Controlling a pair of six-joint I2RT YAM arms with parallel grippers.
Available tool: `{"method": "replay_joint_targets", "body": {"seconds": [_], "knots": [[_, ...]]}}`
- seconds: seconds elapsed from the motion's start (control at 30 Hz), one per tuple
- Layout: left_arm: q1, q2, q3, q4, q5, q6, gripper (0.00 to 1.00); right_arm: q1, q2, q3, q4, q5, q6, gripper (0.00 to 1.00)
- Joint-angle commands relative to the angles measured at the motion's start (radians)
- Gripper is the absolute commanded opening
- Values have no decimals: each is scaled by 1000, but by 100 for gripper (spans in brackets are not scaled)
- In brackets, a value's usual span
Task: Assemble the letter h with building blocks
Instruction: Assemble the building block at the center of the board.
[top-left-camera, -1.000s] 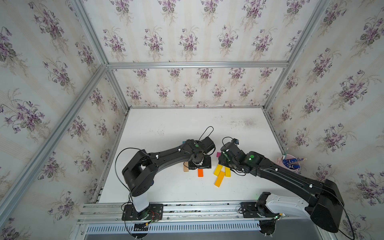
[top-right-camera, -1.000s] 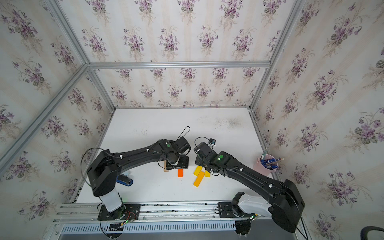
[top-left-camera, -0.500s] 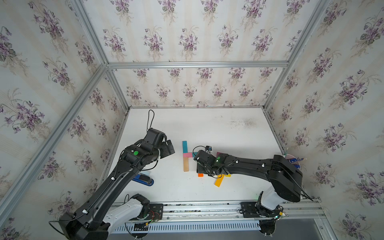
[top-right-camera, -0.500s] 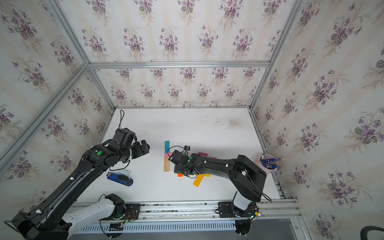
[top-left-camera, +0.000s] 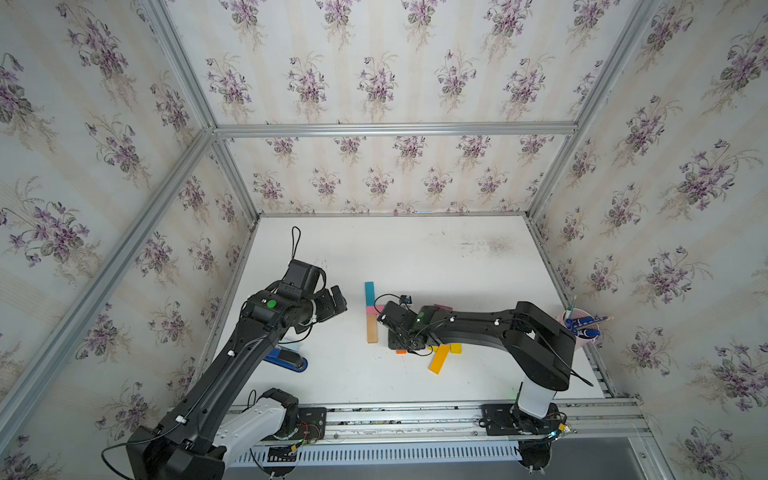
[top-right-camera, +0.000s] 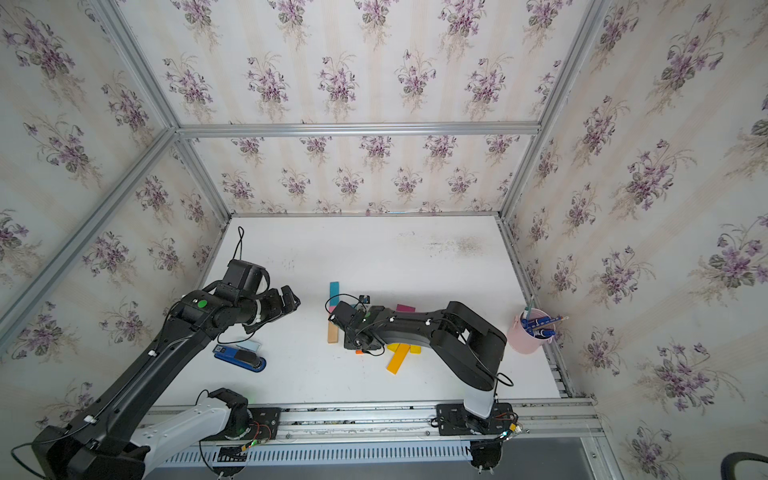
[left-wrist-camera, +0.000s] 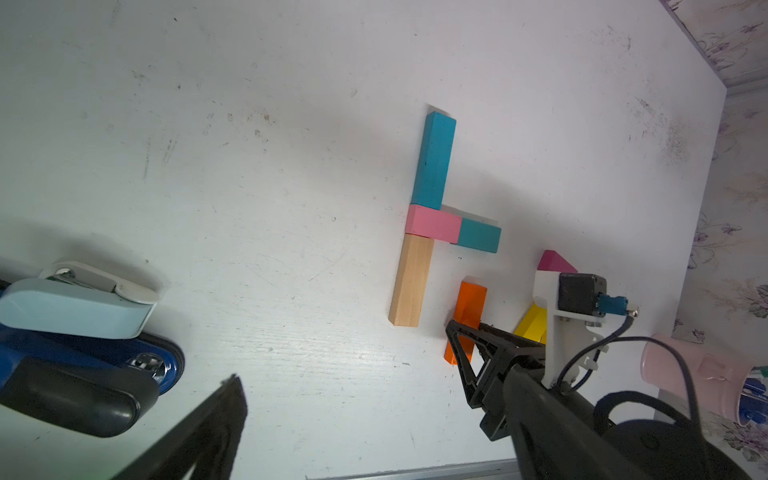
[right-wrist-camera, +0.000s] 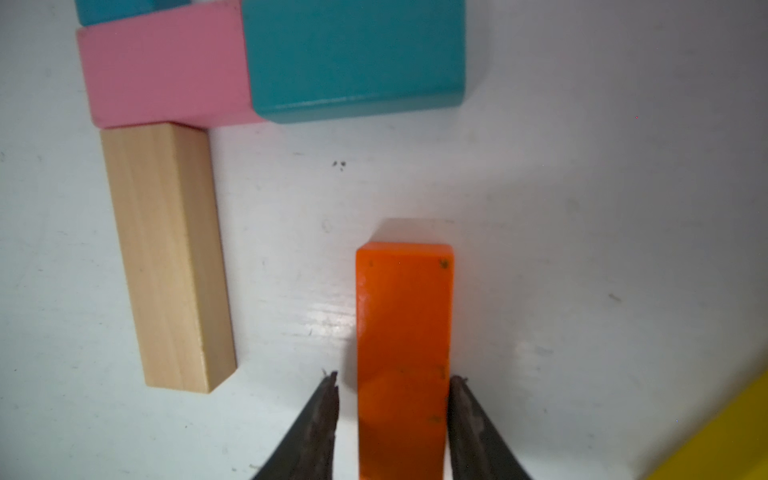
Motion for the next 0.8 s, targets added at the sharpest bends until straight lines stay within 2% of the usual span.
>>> {"method": "replay_joint_targets", "body": {"seconds": [0.0,0.27,0.77], "knots": [[5,4,-3,20,15,19,99,-16,9,2,-37,15,-14,39],[9,-2,-9,19,21,20,99,-46,10,32,-51,2,-57,35],[12,-5,-41,36,27,21,99,-67,56,61,-43,-14,-83,33]]}}
